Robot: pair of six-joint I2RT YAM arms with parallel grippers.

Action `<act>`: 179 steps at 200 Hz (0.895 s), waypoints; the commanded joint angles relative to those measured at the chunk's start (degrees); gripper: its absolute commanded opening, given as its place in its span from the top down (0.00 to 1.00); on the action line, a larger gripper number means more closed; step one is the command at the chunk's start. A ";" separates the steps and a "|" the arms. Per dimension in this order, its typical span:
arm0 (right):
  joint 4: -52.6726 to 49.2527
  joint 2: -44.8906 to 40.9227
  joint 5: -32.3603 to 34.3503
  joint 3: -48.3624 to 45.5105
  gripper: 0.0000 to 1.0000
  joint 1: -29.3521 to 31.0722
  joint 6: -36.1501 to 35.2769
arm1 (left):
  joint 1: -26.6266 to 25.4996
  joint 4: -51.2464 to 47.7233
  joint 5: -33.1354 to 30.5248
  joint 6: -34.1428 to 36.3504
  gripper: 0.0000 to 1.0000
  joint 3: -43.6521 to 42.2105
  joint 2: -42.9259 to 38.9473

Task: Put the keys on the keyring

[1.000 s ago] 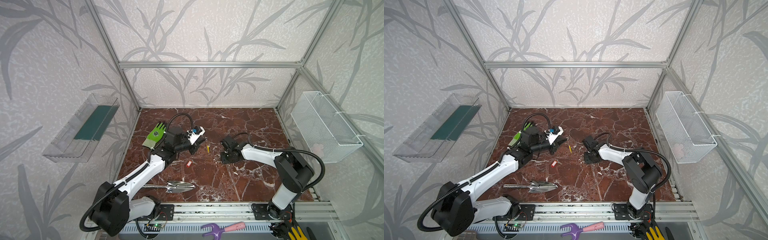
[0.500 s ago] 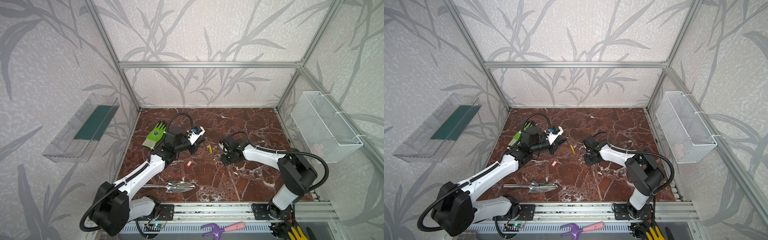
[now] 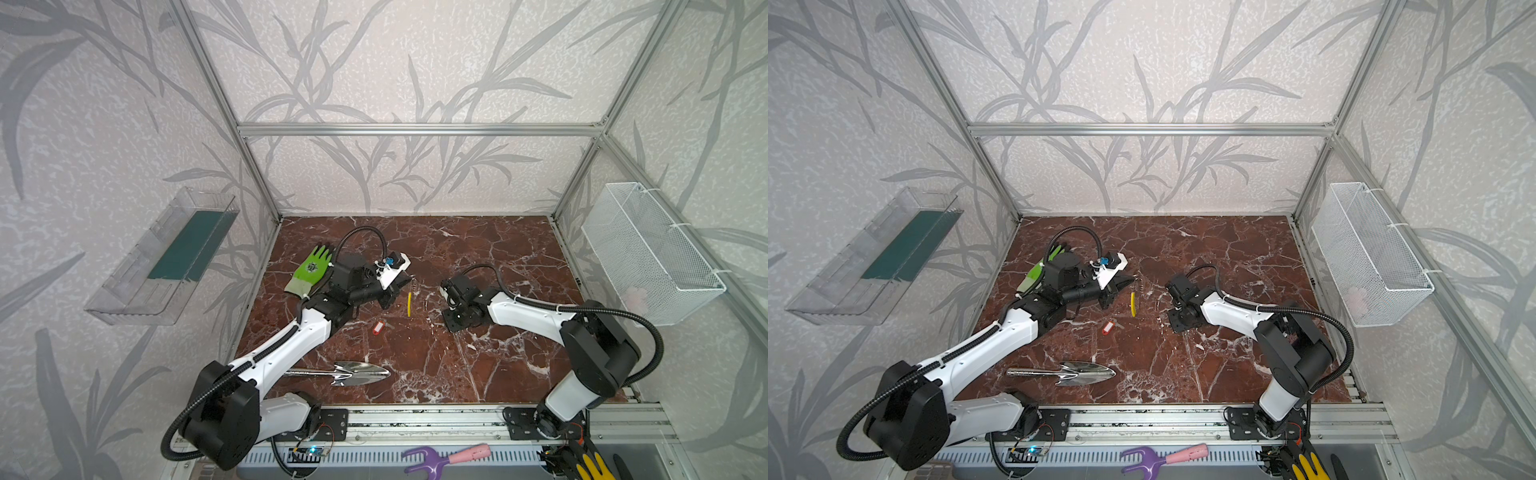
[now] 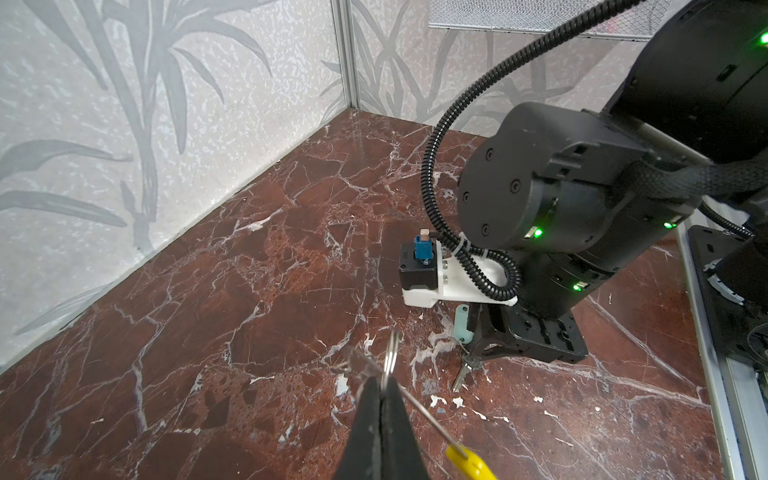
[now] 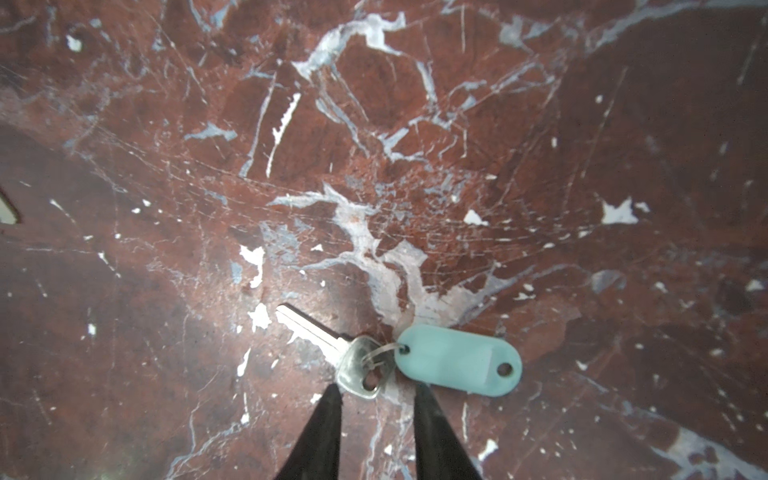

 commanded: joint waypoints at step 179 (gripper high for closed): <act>-5.14 0.82 7.13 2.98 0.98 1.58 1.14 | -0.19 2.20 0.81 -0.19 1.00 -0.38 0.33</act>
